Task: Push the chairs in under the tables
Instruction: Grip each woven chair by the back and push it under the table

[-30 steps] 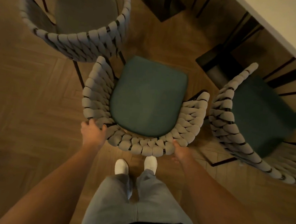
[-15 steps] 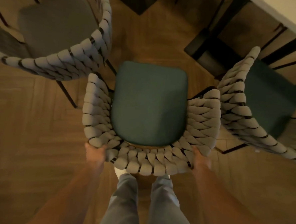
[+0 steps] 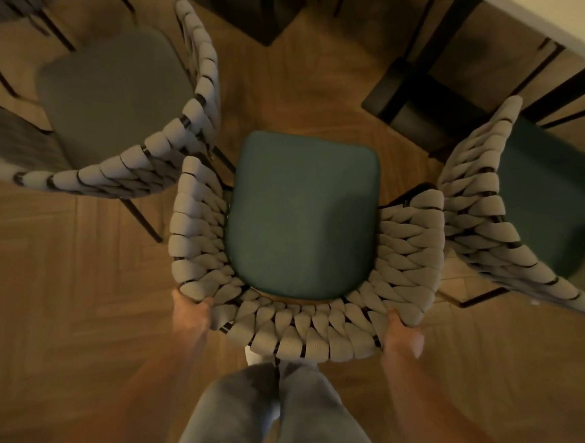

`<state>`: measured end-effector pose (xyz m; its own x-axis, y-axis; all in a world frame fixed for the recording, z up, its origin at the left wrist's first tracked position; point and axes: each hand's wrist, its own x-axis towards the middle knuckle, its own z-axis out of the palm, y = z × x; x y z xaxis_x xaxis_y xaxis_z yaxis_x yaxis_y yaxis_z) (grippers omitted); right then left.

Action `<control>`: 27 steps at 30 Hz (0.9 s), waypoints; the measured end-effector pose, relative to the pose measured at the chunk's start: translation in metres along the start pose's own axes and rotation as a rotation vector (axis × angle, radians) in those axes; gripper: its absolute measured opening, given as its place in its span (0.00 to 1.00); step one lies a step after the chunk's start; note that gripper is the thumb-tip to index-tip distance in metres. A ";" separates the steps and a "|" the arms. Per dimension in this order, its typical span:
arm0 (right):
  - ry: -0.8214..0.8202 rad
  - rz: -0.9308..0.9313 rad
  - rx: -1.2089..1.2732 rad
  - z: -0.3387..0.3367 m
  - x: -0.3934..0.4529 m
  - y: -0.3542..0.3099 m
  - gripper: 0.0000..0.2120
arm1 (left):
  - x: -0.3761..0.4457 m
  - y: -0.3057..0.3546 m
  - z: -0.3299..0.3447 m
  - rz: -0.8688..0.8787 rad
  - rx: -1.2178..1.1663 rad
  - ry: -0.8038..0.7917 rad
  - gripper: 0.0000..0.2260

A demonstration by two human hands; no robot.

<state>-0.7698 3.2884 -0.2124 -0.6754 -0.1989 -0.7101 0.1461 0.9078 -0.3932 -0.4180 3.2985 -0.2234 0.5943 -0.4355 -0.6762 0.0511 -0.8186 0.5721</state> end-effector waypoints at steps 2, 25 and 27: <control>0.003 0.001 0.017 0.003 -0.002 -0.003 0.23 | 0.009 0.005 0.001 0.010 0.027 -0.015 0.22; 0.125 0.163 0.172 0.083 -0.050 -0.016 0.30 | 0.133 0.119 -0.012 0.167 0.258 -0.252 0.26; 0.123 0.155 0.176 0.088 -0.050 -0.018 0.30 | 0.144 0.128 -0.008 0.173 0.268 -0.257 0.26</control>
<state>-0.6752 3.2495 -0.2208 -0.7164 -0.0063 -0.6977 0.3707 0.8437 -0.3883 -0.3200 3.1338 -0.2435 0.3543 -0.6267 -0.6940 -0.2632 -0.7790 0.5691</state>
